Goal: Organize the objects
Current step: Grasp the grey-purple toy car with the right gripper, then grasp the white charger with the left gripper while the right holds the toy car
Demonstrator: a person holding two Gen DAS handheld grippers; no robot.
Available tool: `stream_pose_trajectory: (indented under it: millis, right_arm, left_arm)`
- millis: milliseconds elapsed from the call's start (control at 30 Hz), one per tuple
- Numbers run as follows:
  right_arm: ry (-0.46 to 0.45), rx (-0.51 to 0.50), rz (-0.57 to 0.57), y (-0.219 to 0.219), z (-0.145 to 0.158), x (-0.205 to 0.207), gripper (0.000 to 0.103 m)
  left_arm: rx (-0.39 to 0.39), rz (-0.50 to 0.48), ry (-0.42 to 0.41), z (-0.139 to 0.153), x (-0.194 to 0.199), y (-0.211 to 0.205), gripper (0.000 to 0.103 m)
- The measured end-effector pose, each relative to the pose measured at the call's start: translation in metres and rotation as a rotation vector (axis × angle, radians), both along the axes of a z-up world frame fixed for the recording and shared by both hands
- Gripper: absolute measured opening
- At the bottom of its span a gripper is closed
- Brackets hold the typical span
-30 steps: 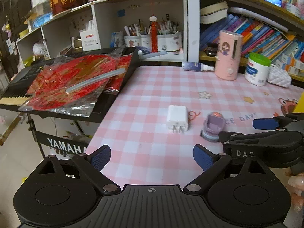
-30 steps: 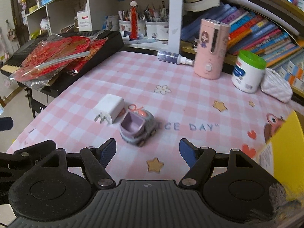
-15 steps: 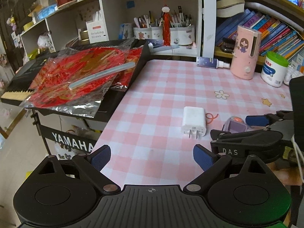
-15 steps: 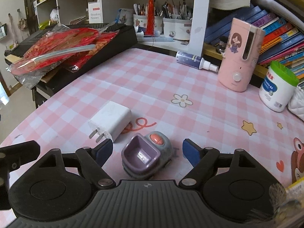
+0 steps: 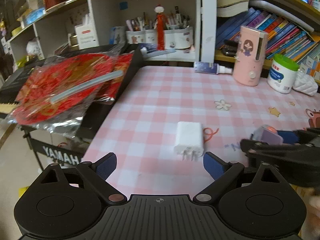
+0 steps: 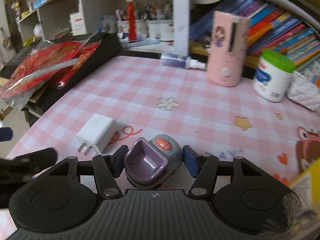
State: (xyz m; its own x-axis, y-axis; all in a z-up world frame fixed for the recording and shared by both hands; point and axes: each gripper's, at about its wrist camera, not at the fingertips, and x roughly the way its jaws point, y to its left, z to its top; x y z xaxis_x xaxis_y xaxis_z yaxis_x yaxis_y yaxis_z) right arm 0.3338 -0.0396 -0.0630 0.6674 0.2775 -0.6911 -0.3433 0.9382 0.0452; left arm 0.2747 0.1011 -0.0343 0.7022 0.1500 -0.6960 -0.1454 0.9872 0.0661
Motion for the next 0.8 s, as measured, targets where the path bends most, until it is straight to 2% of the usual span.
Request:
stream_pose_trajectory:
  millis: [167,200,400,667,800]
  right_arm:
    - [0.016,-0.005,-0.043,-0.015,0.004,-0.004,0.057]
    - [0.019,-0.004,-0.047,-0.016,0.004,-0.005,0.057]
    - [0.026,0.005,-0.040,-0.020,0.005,-0.008,0.057]
    - [0.029,0.007,-0.021,-0.019,0.005,-0.008,0.057]
    - [0.030,0.008,-0.018,-0.019,0.005,-0.008,0.057]
  left_arm:
    - [0.000,-0.025,0.006,-0.012,0.016,-0.007,0.092]
    - [-0.001,-0.027,0.009,-0.014,0.020,-0.008,0.087]
    - [-0.031,-0.042,0.020,-0.024,0.040,-0.014,0.074]
    - [-0.011,-0.059,0.052,-0.039,0.062,-0.021,0.059]
    - [-0.007,-0.071,0.063,-0.047,0.067,-0.022,0.047]
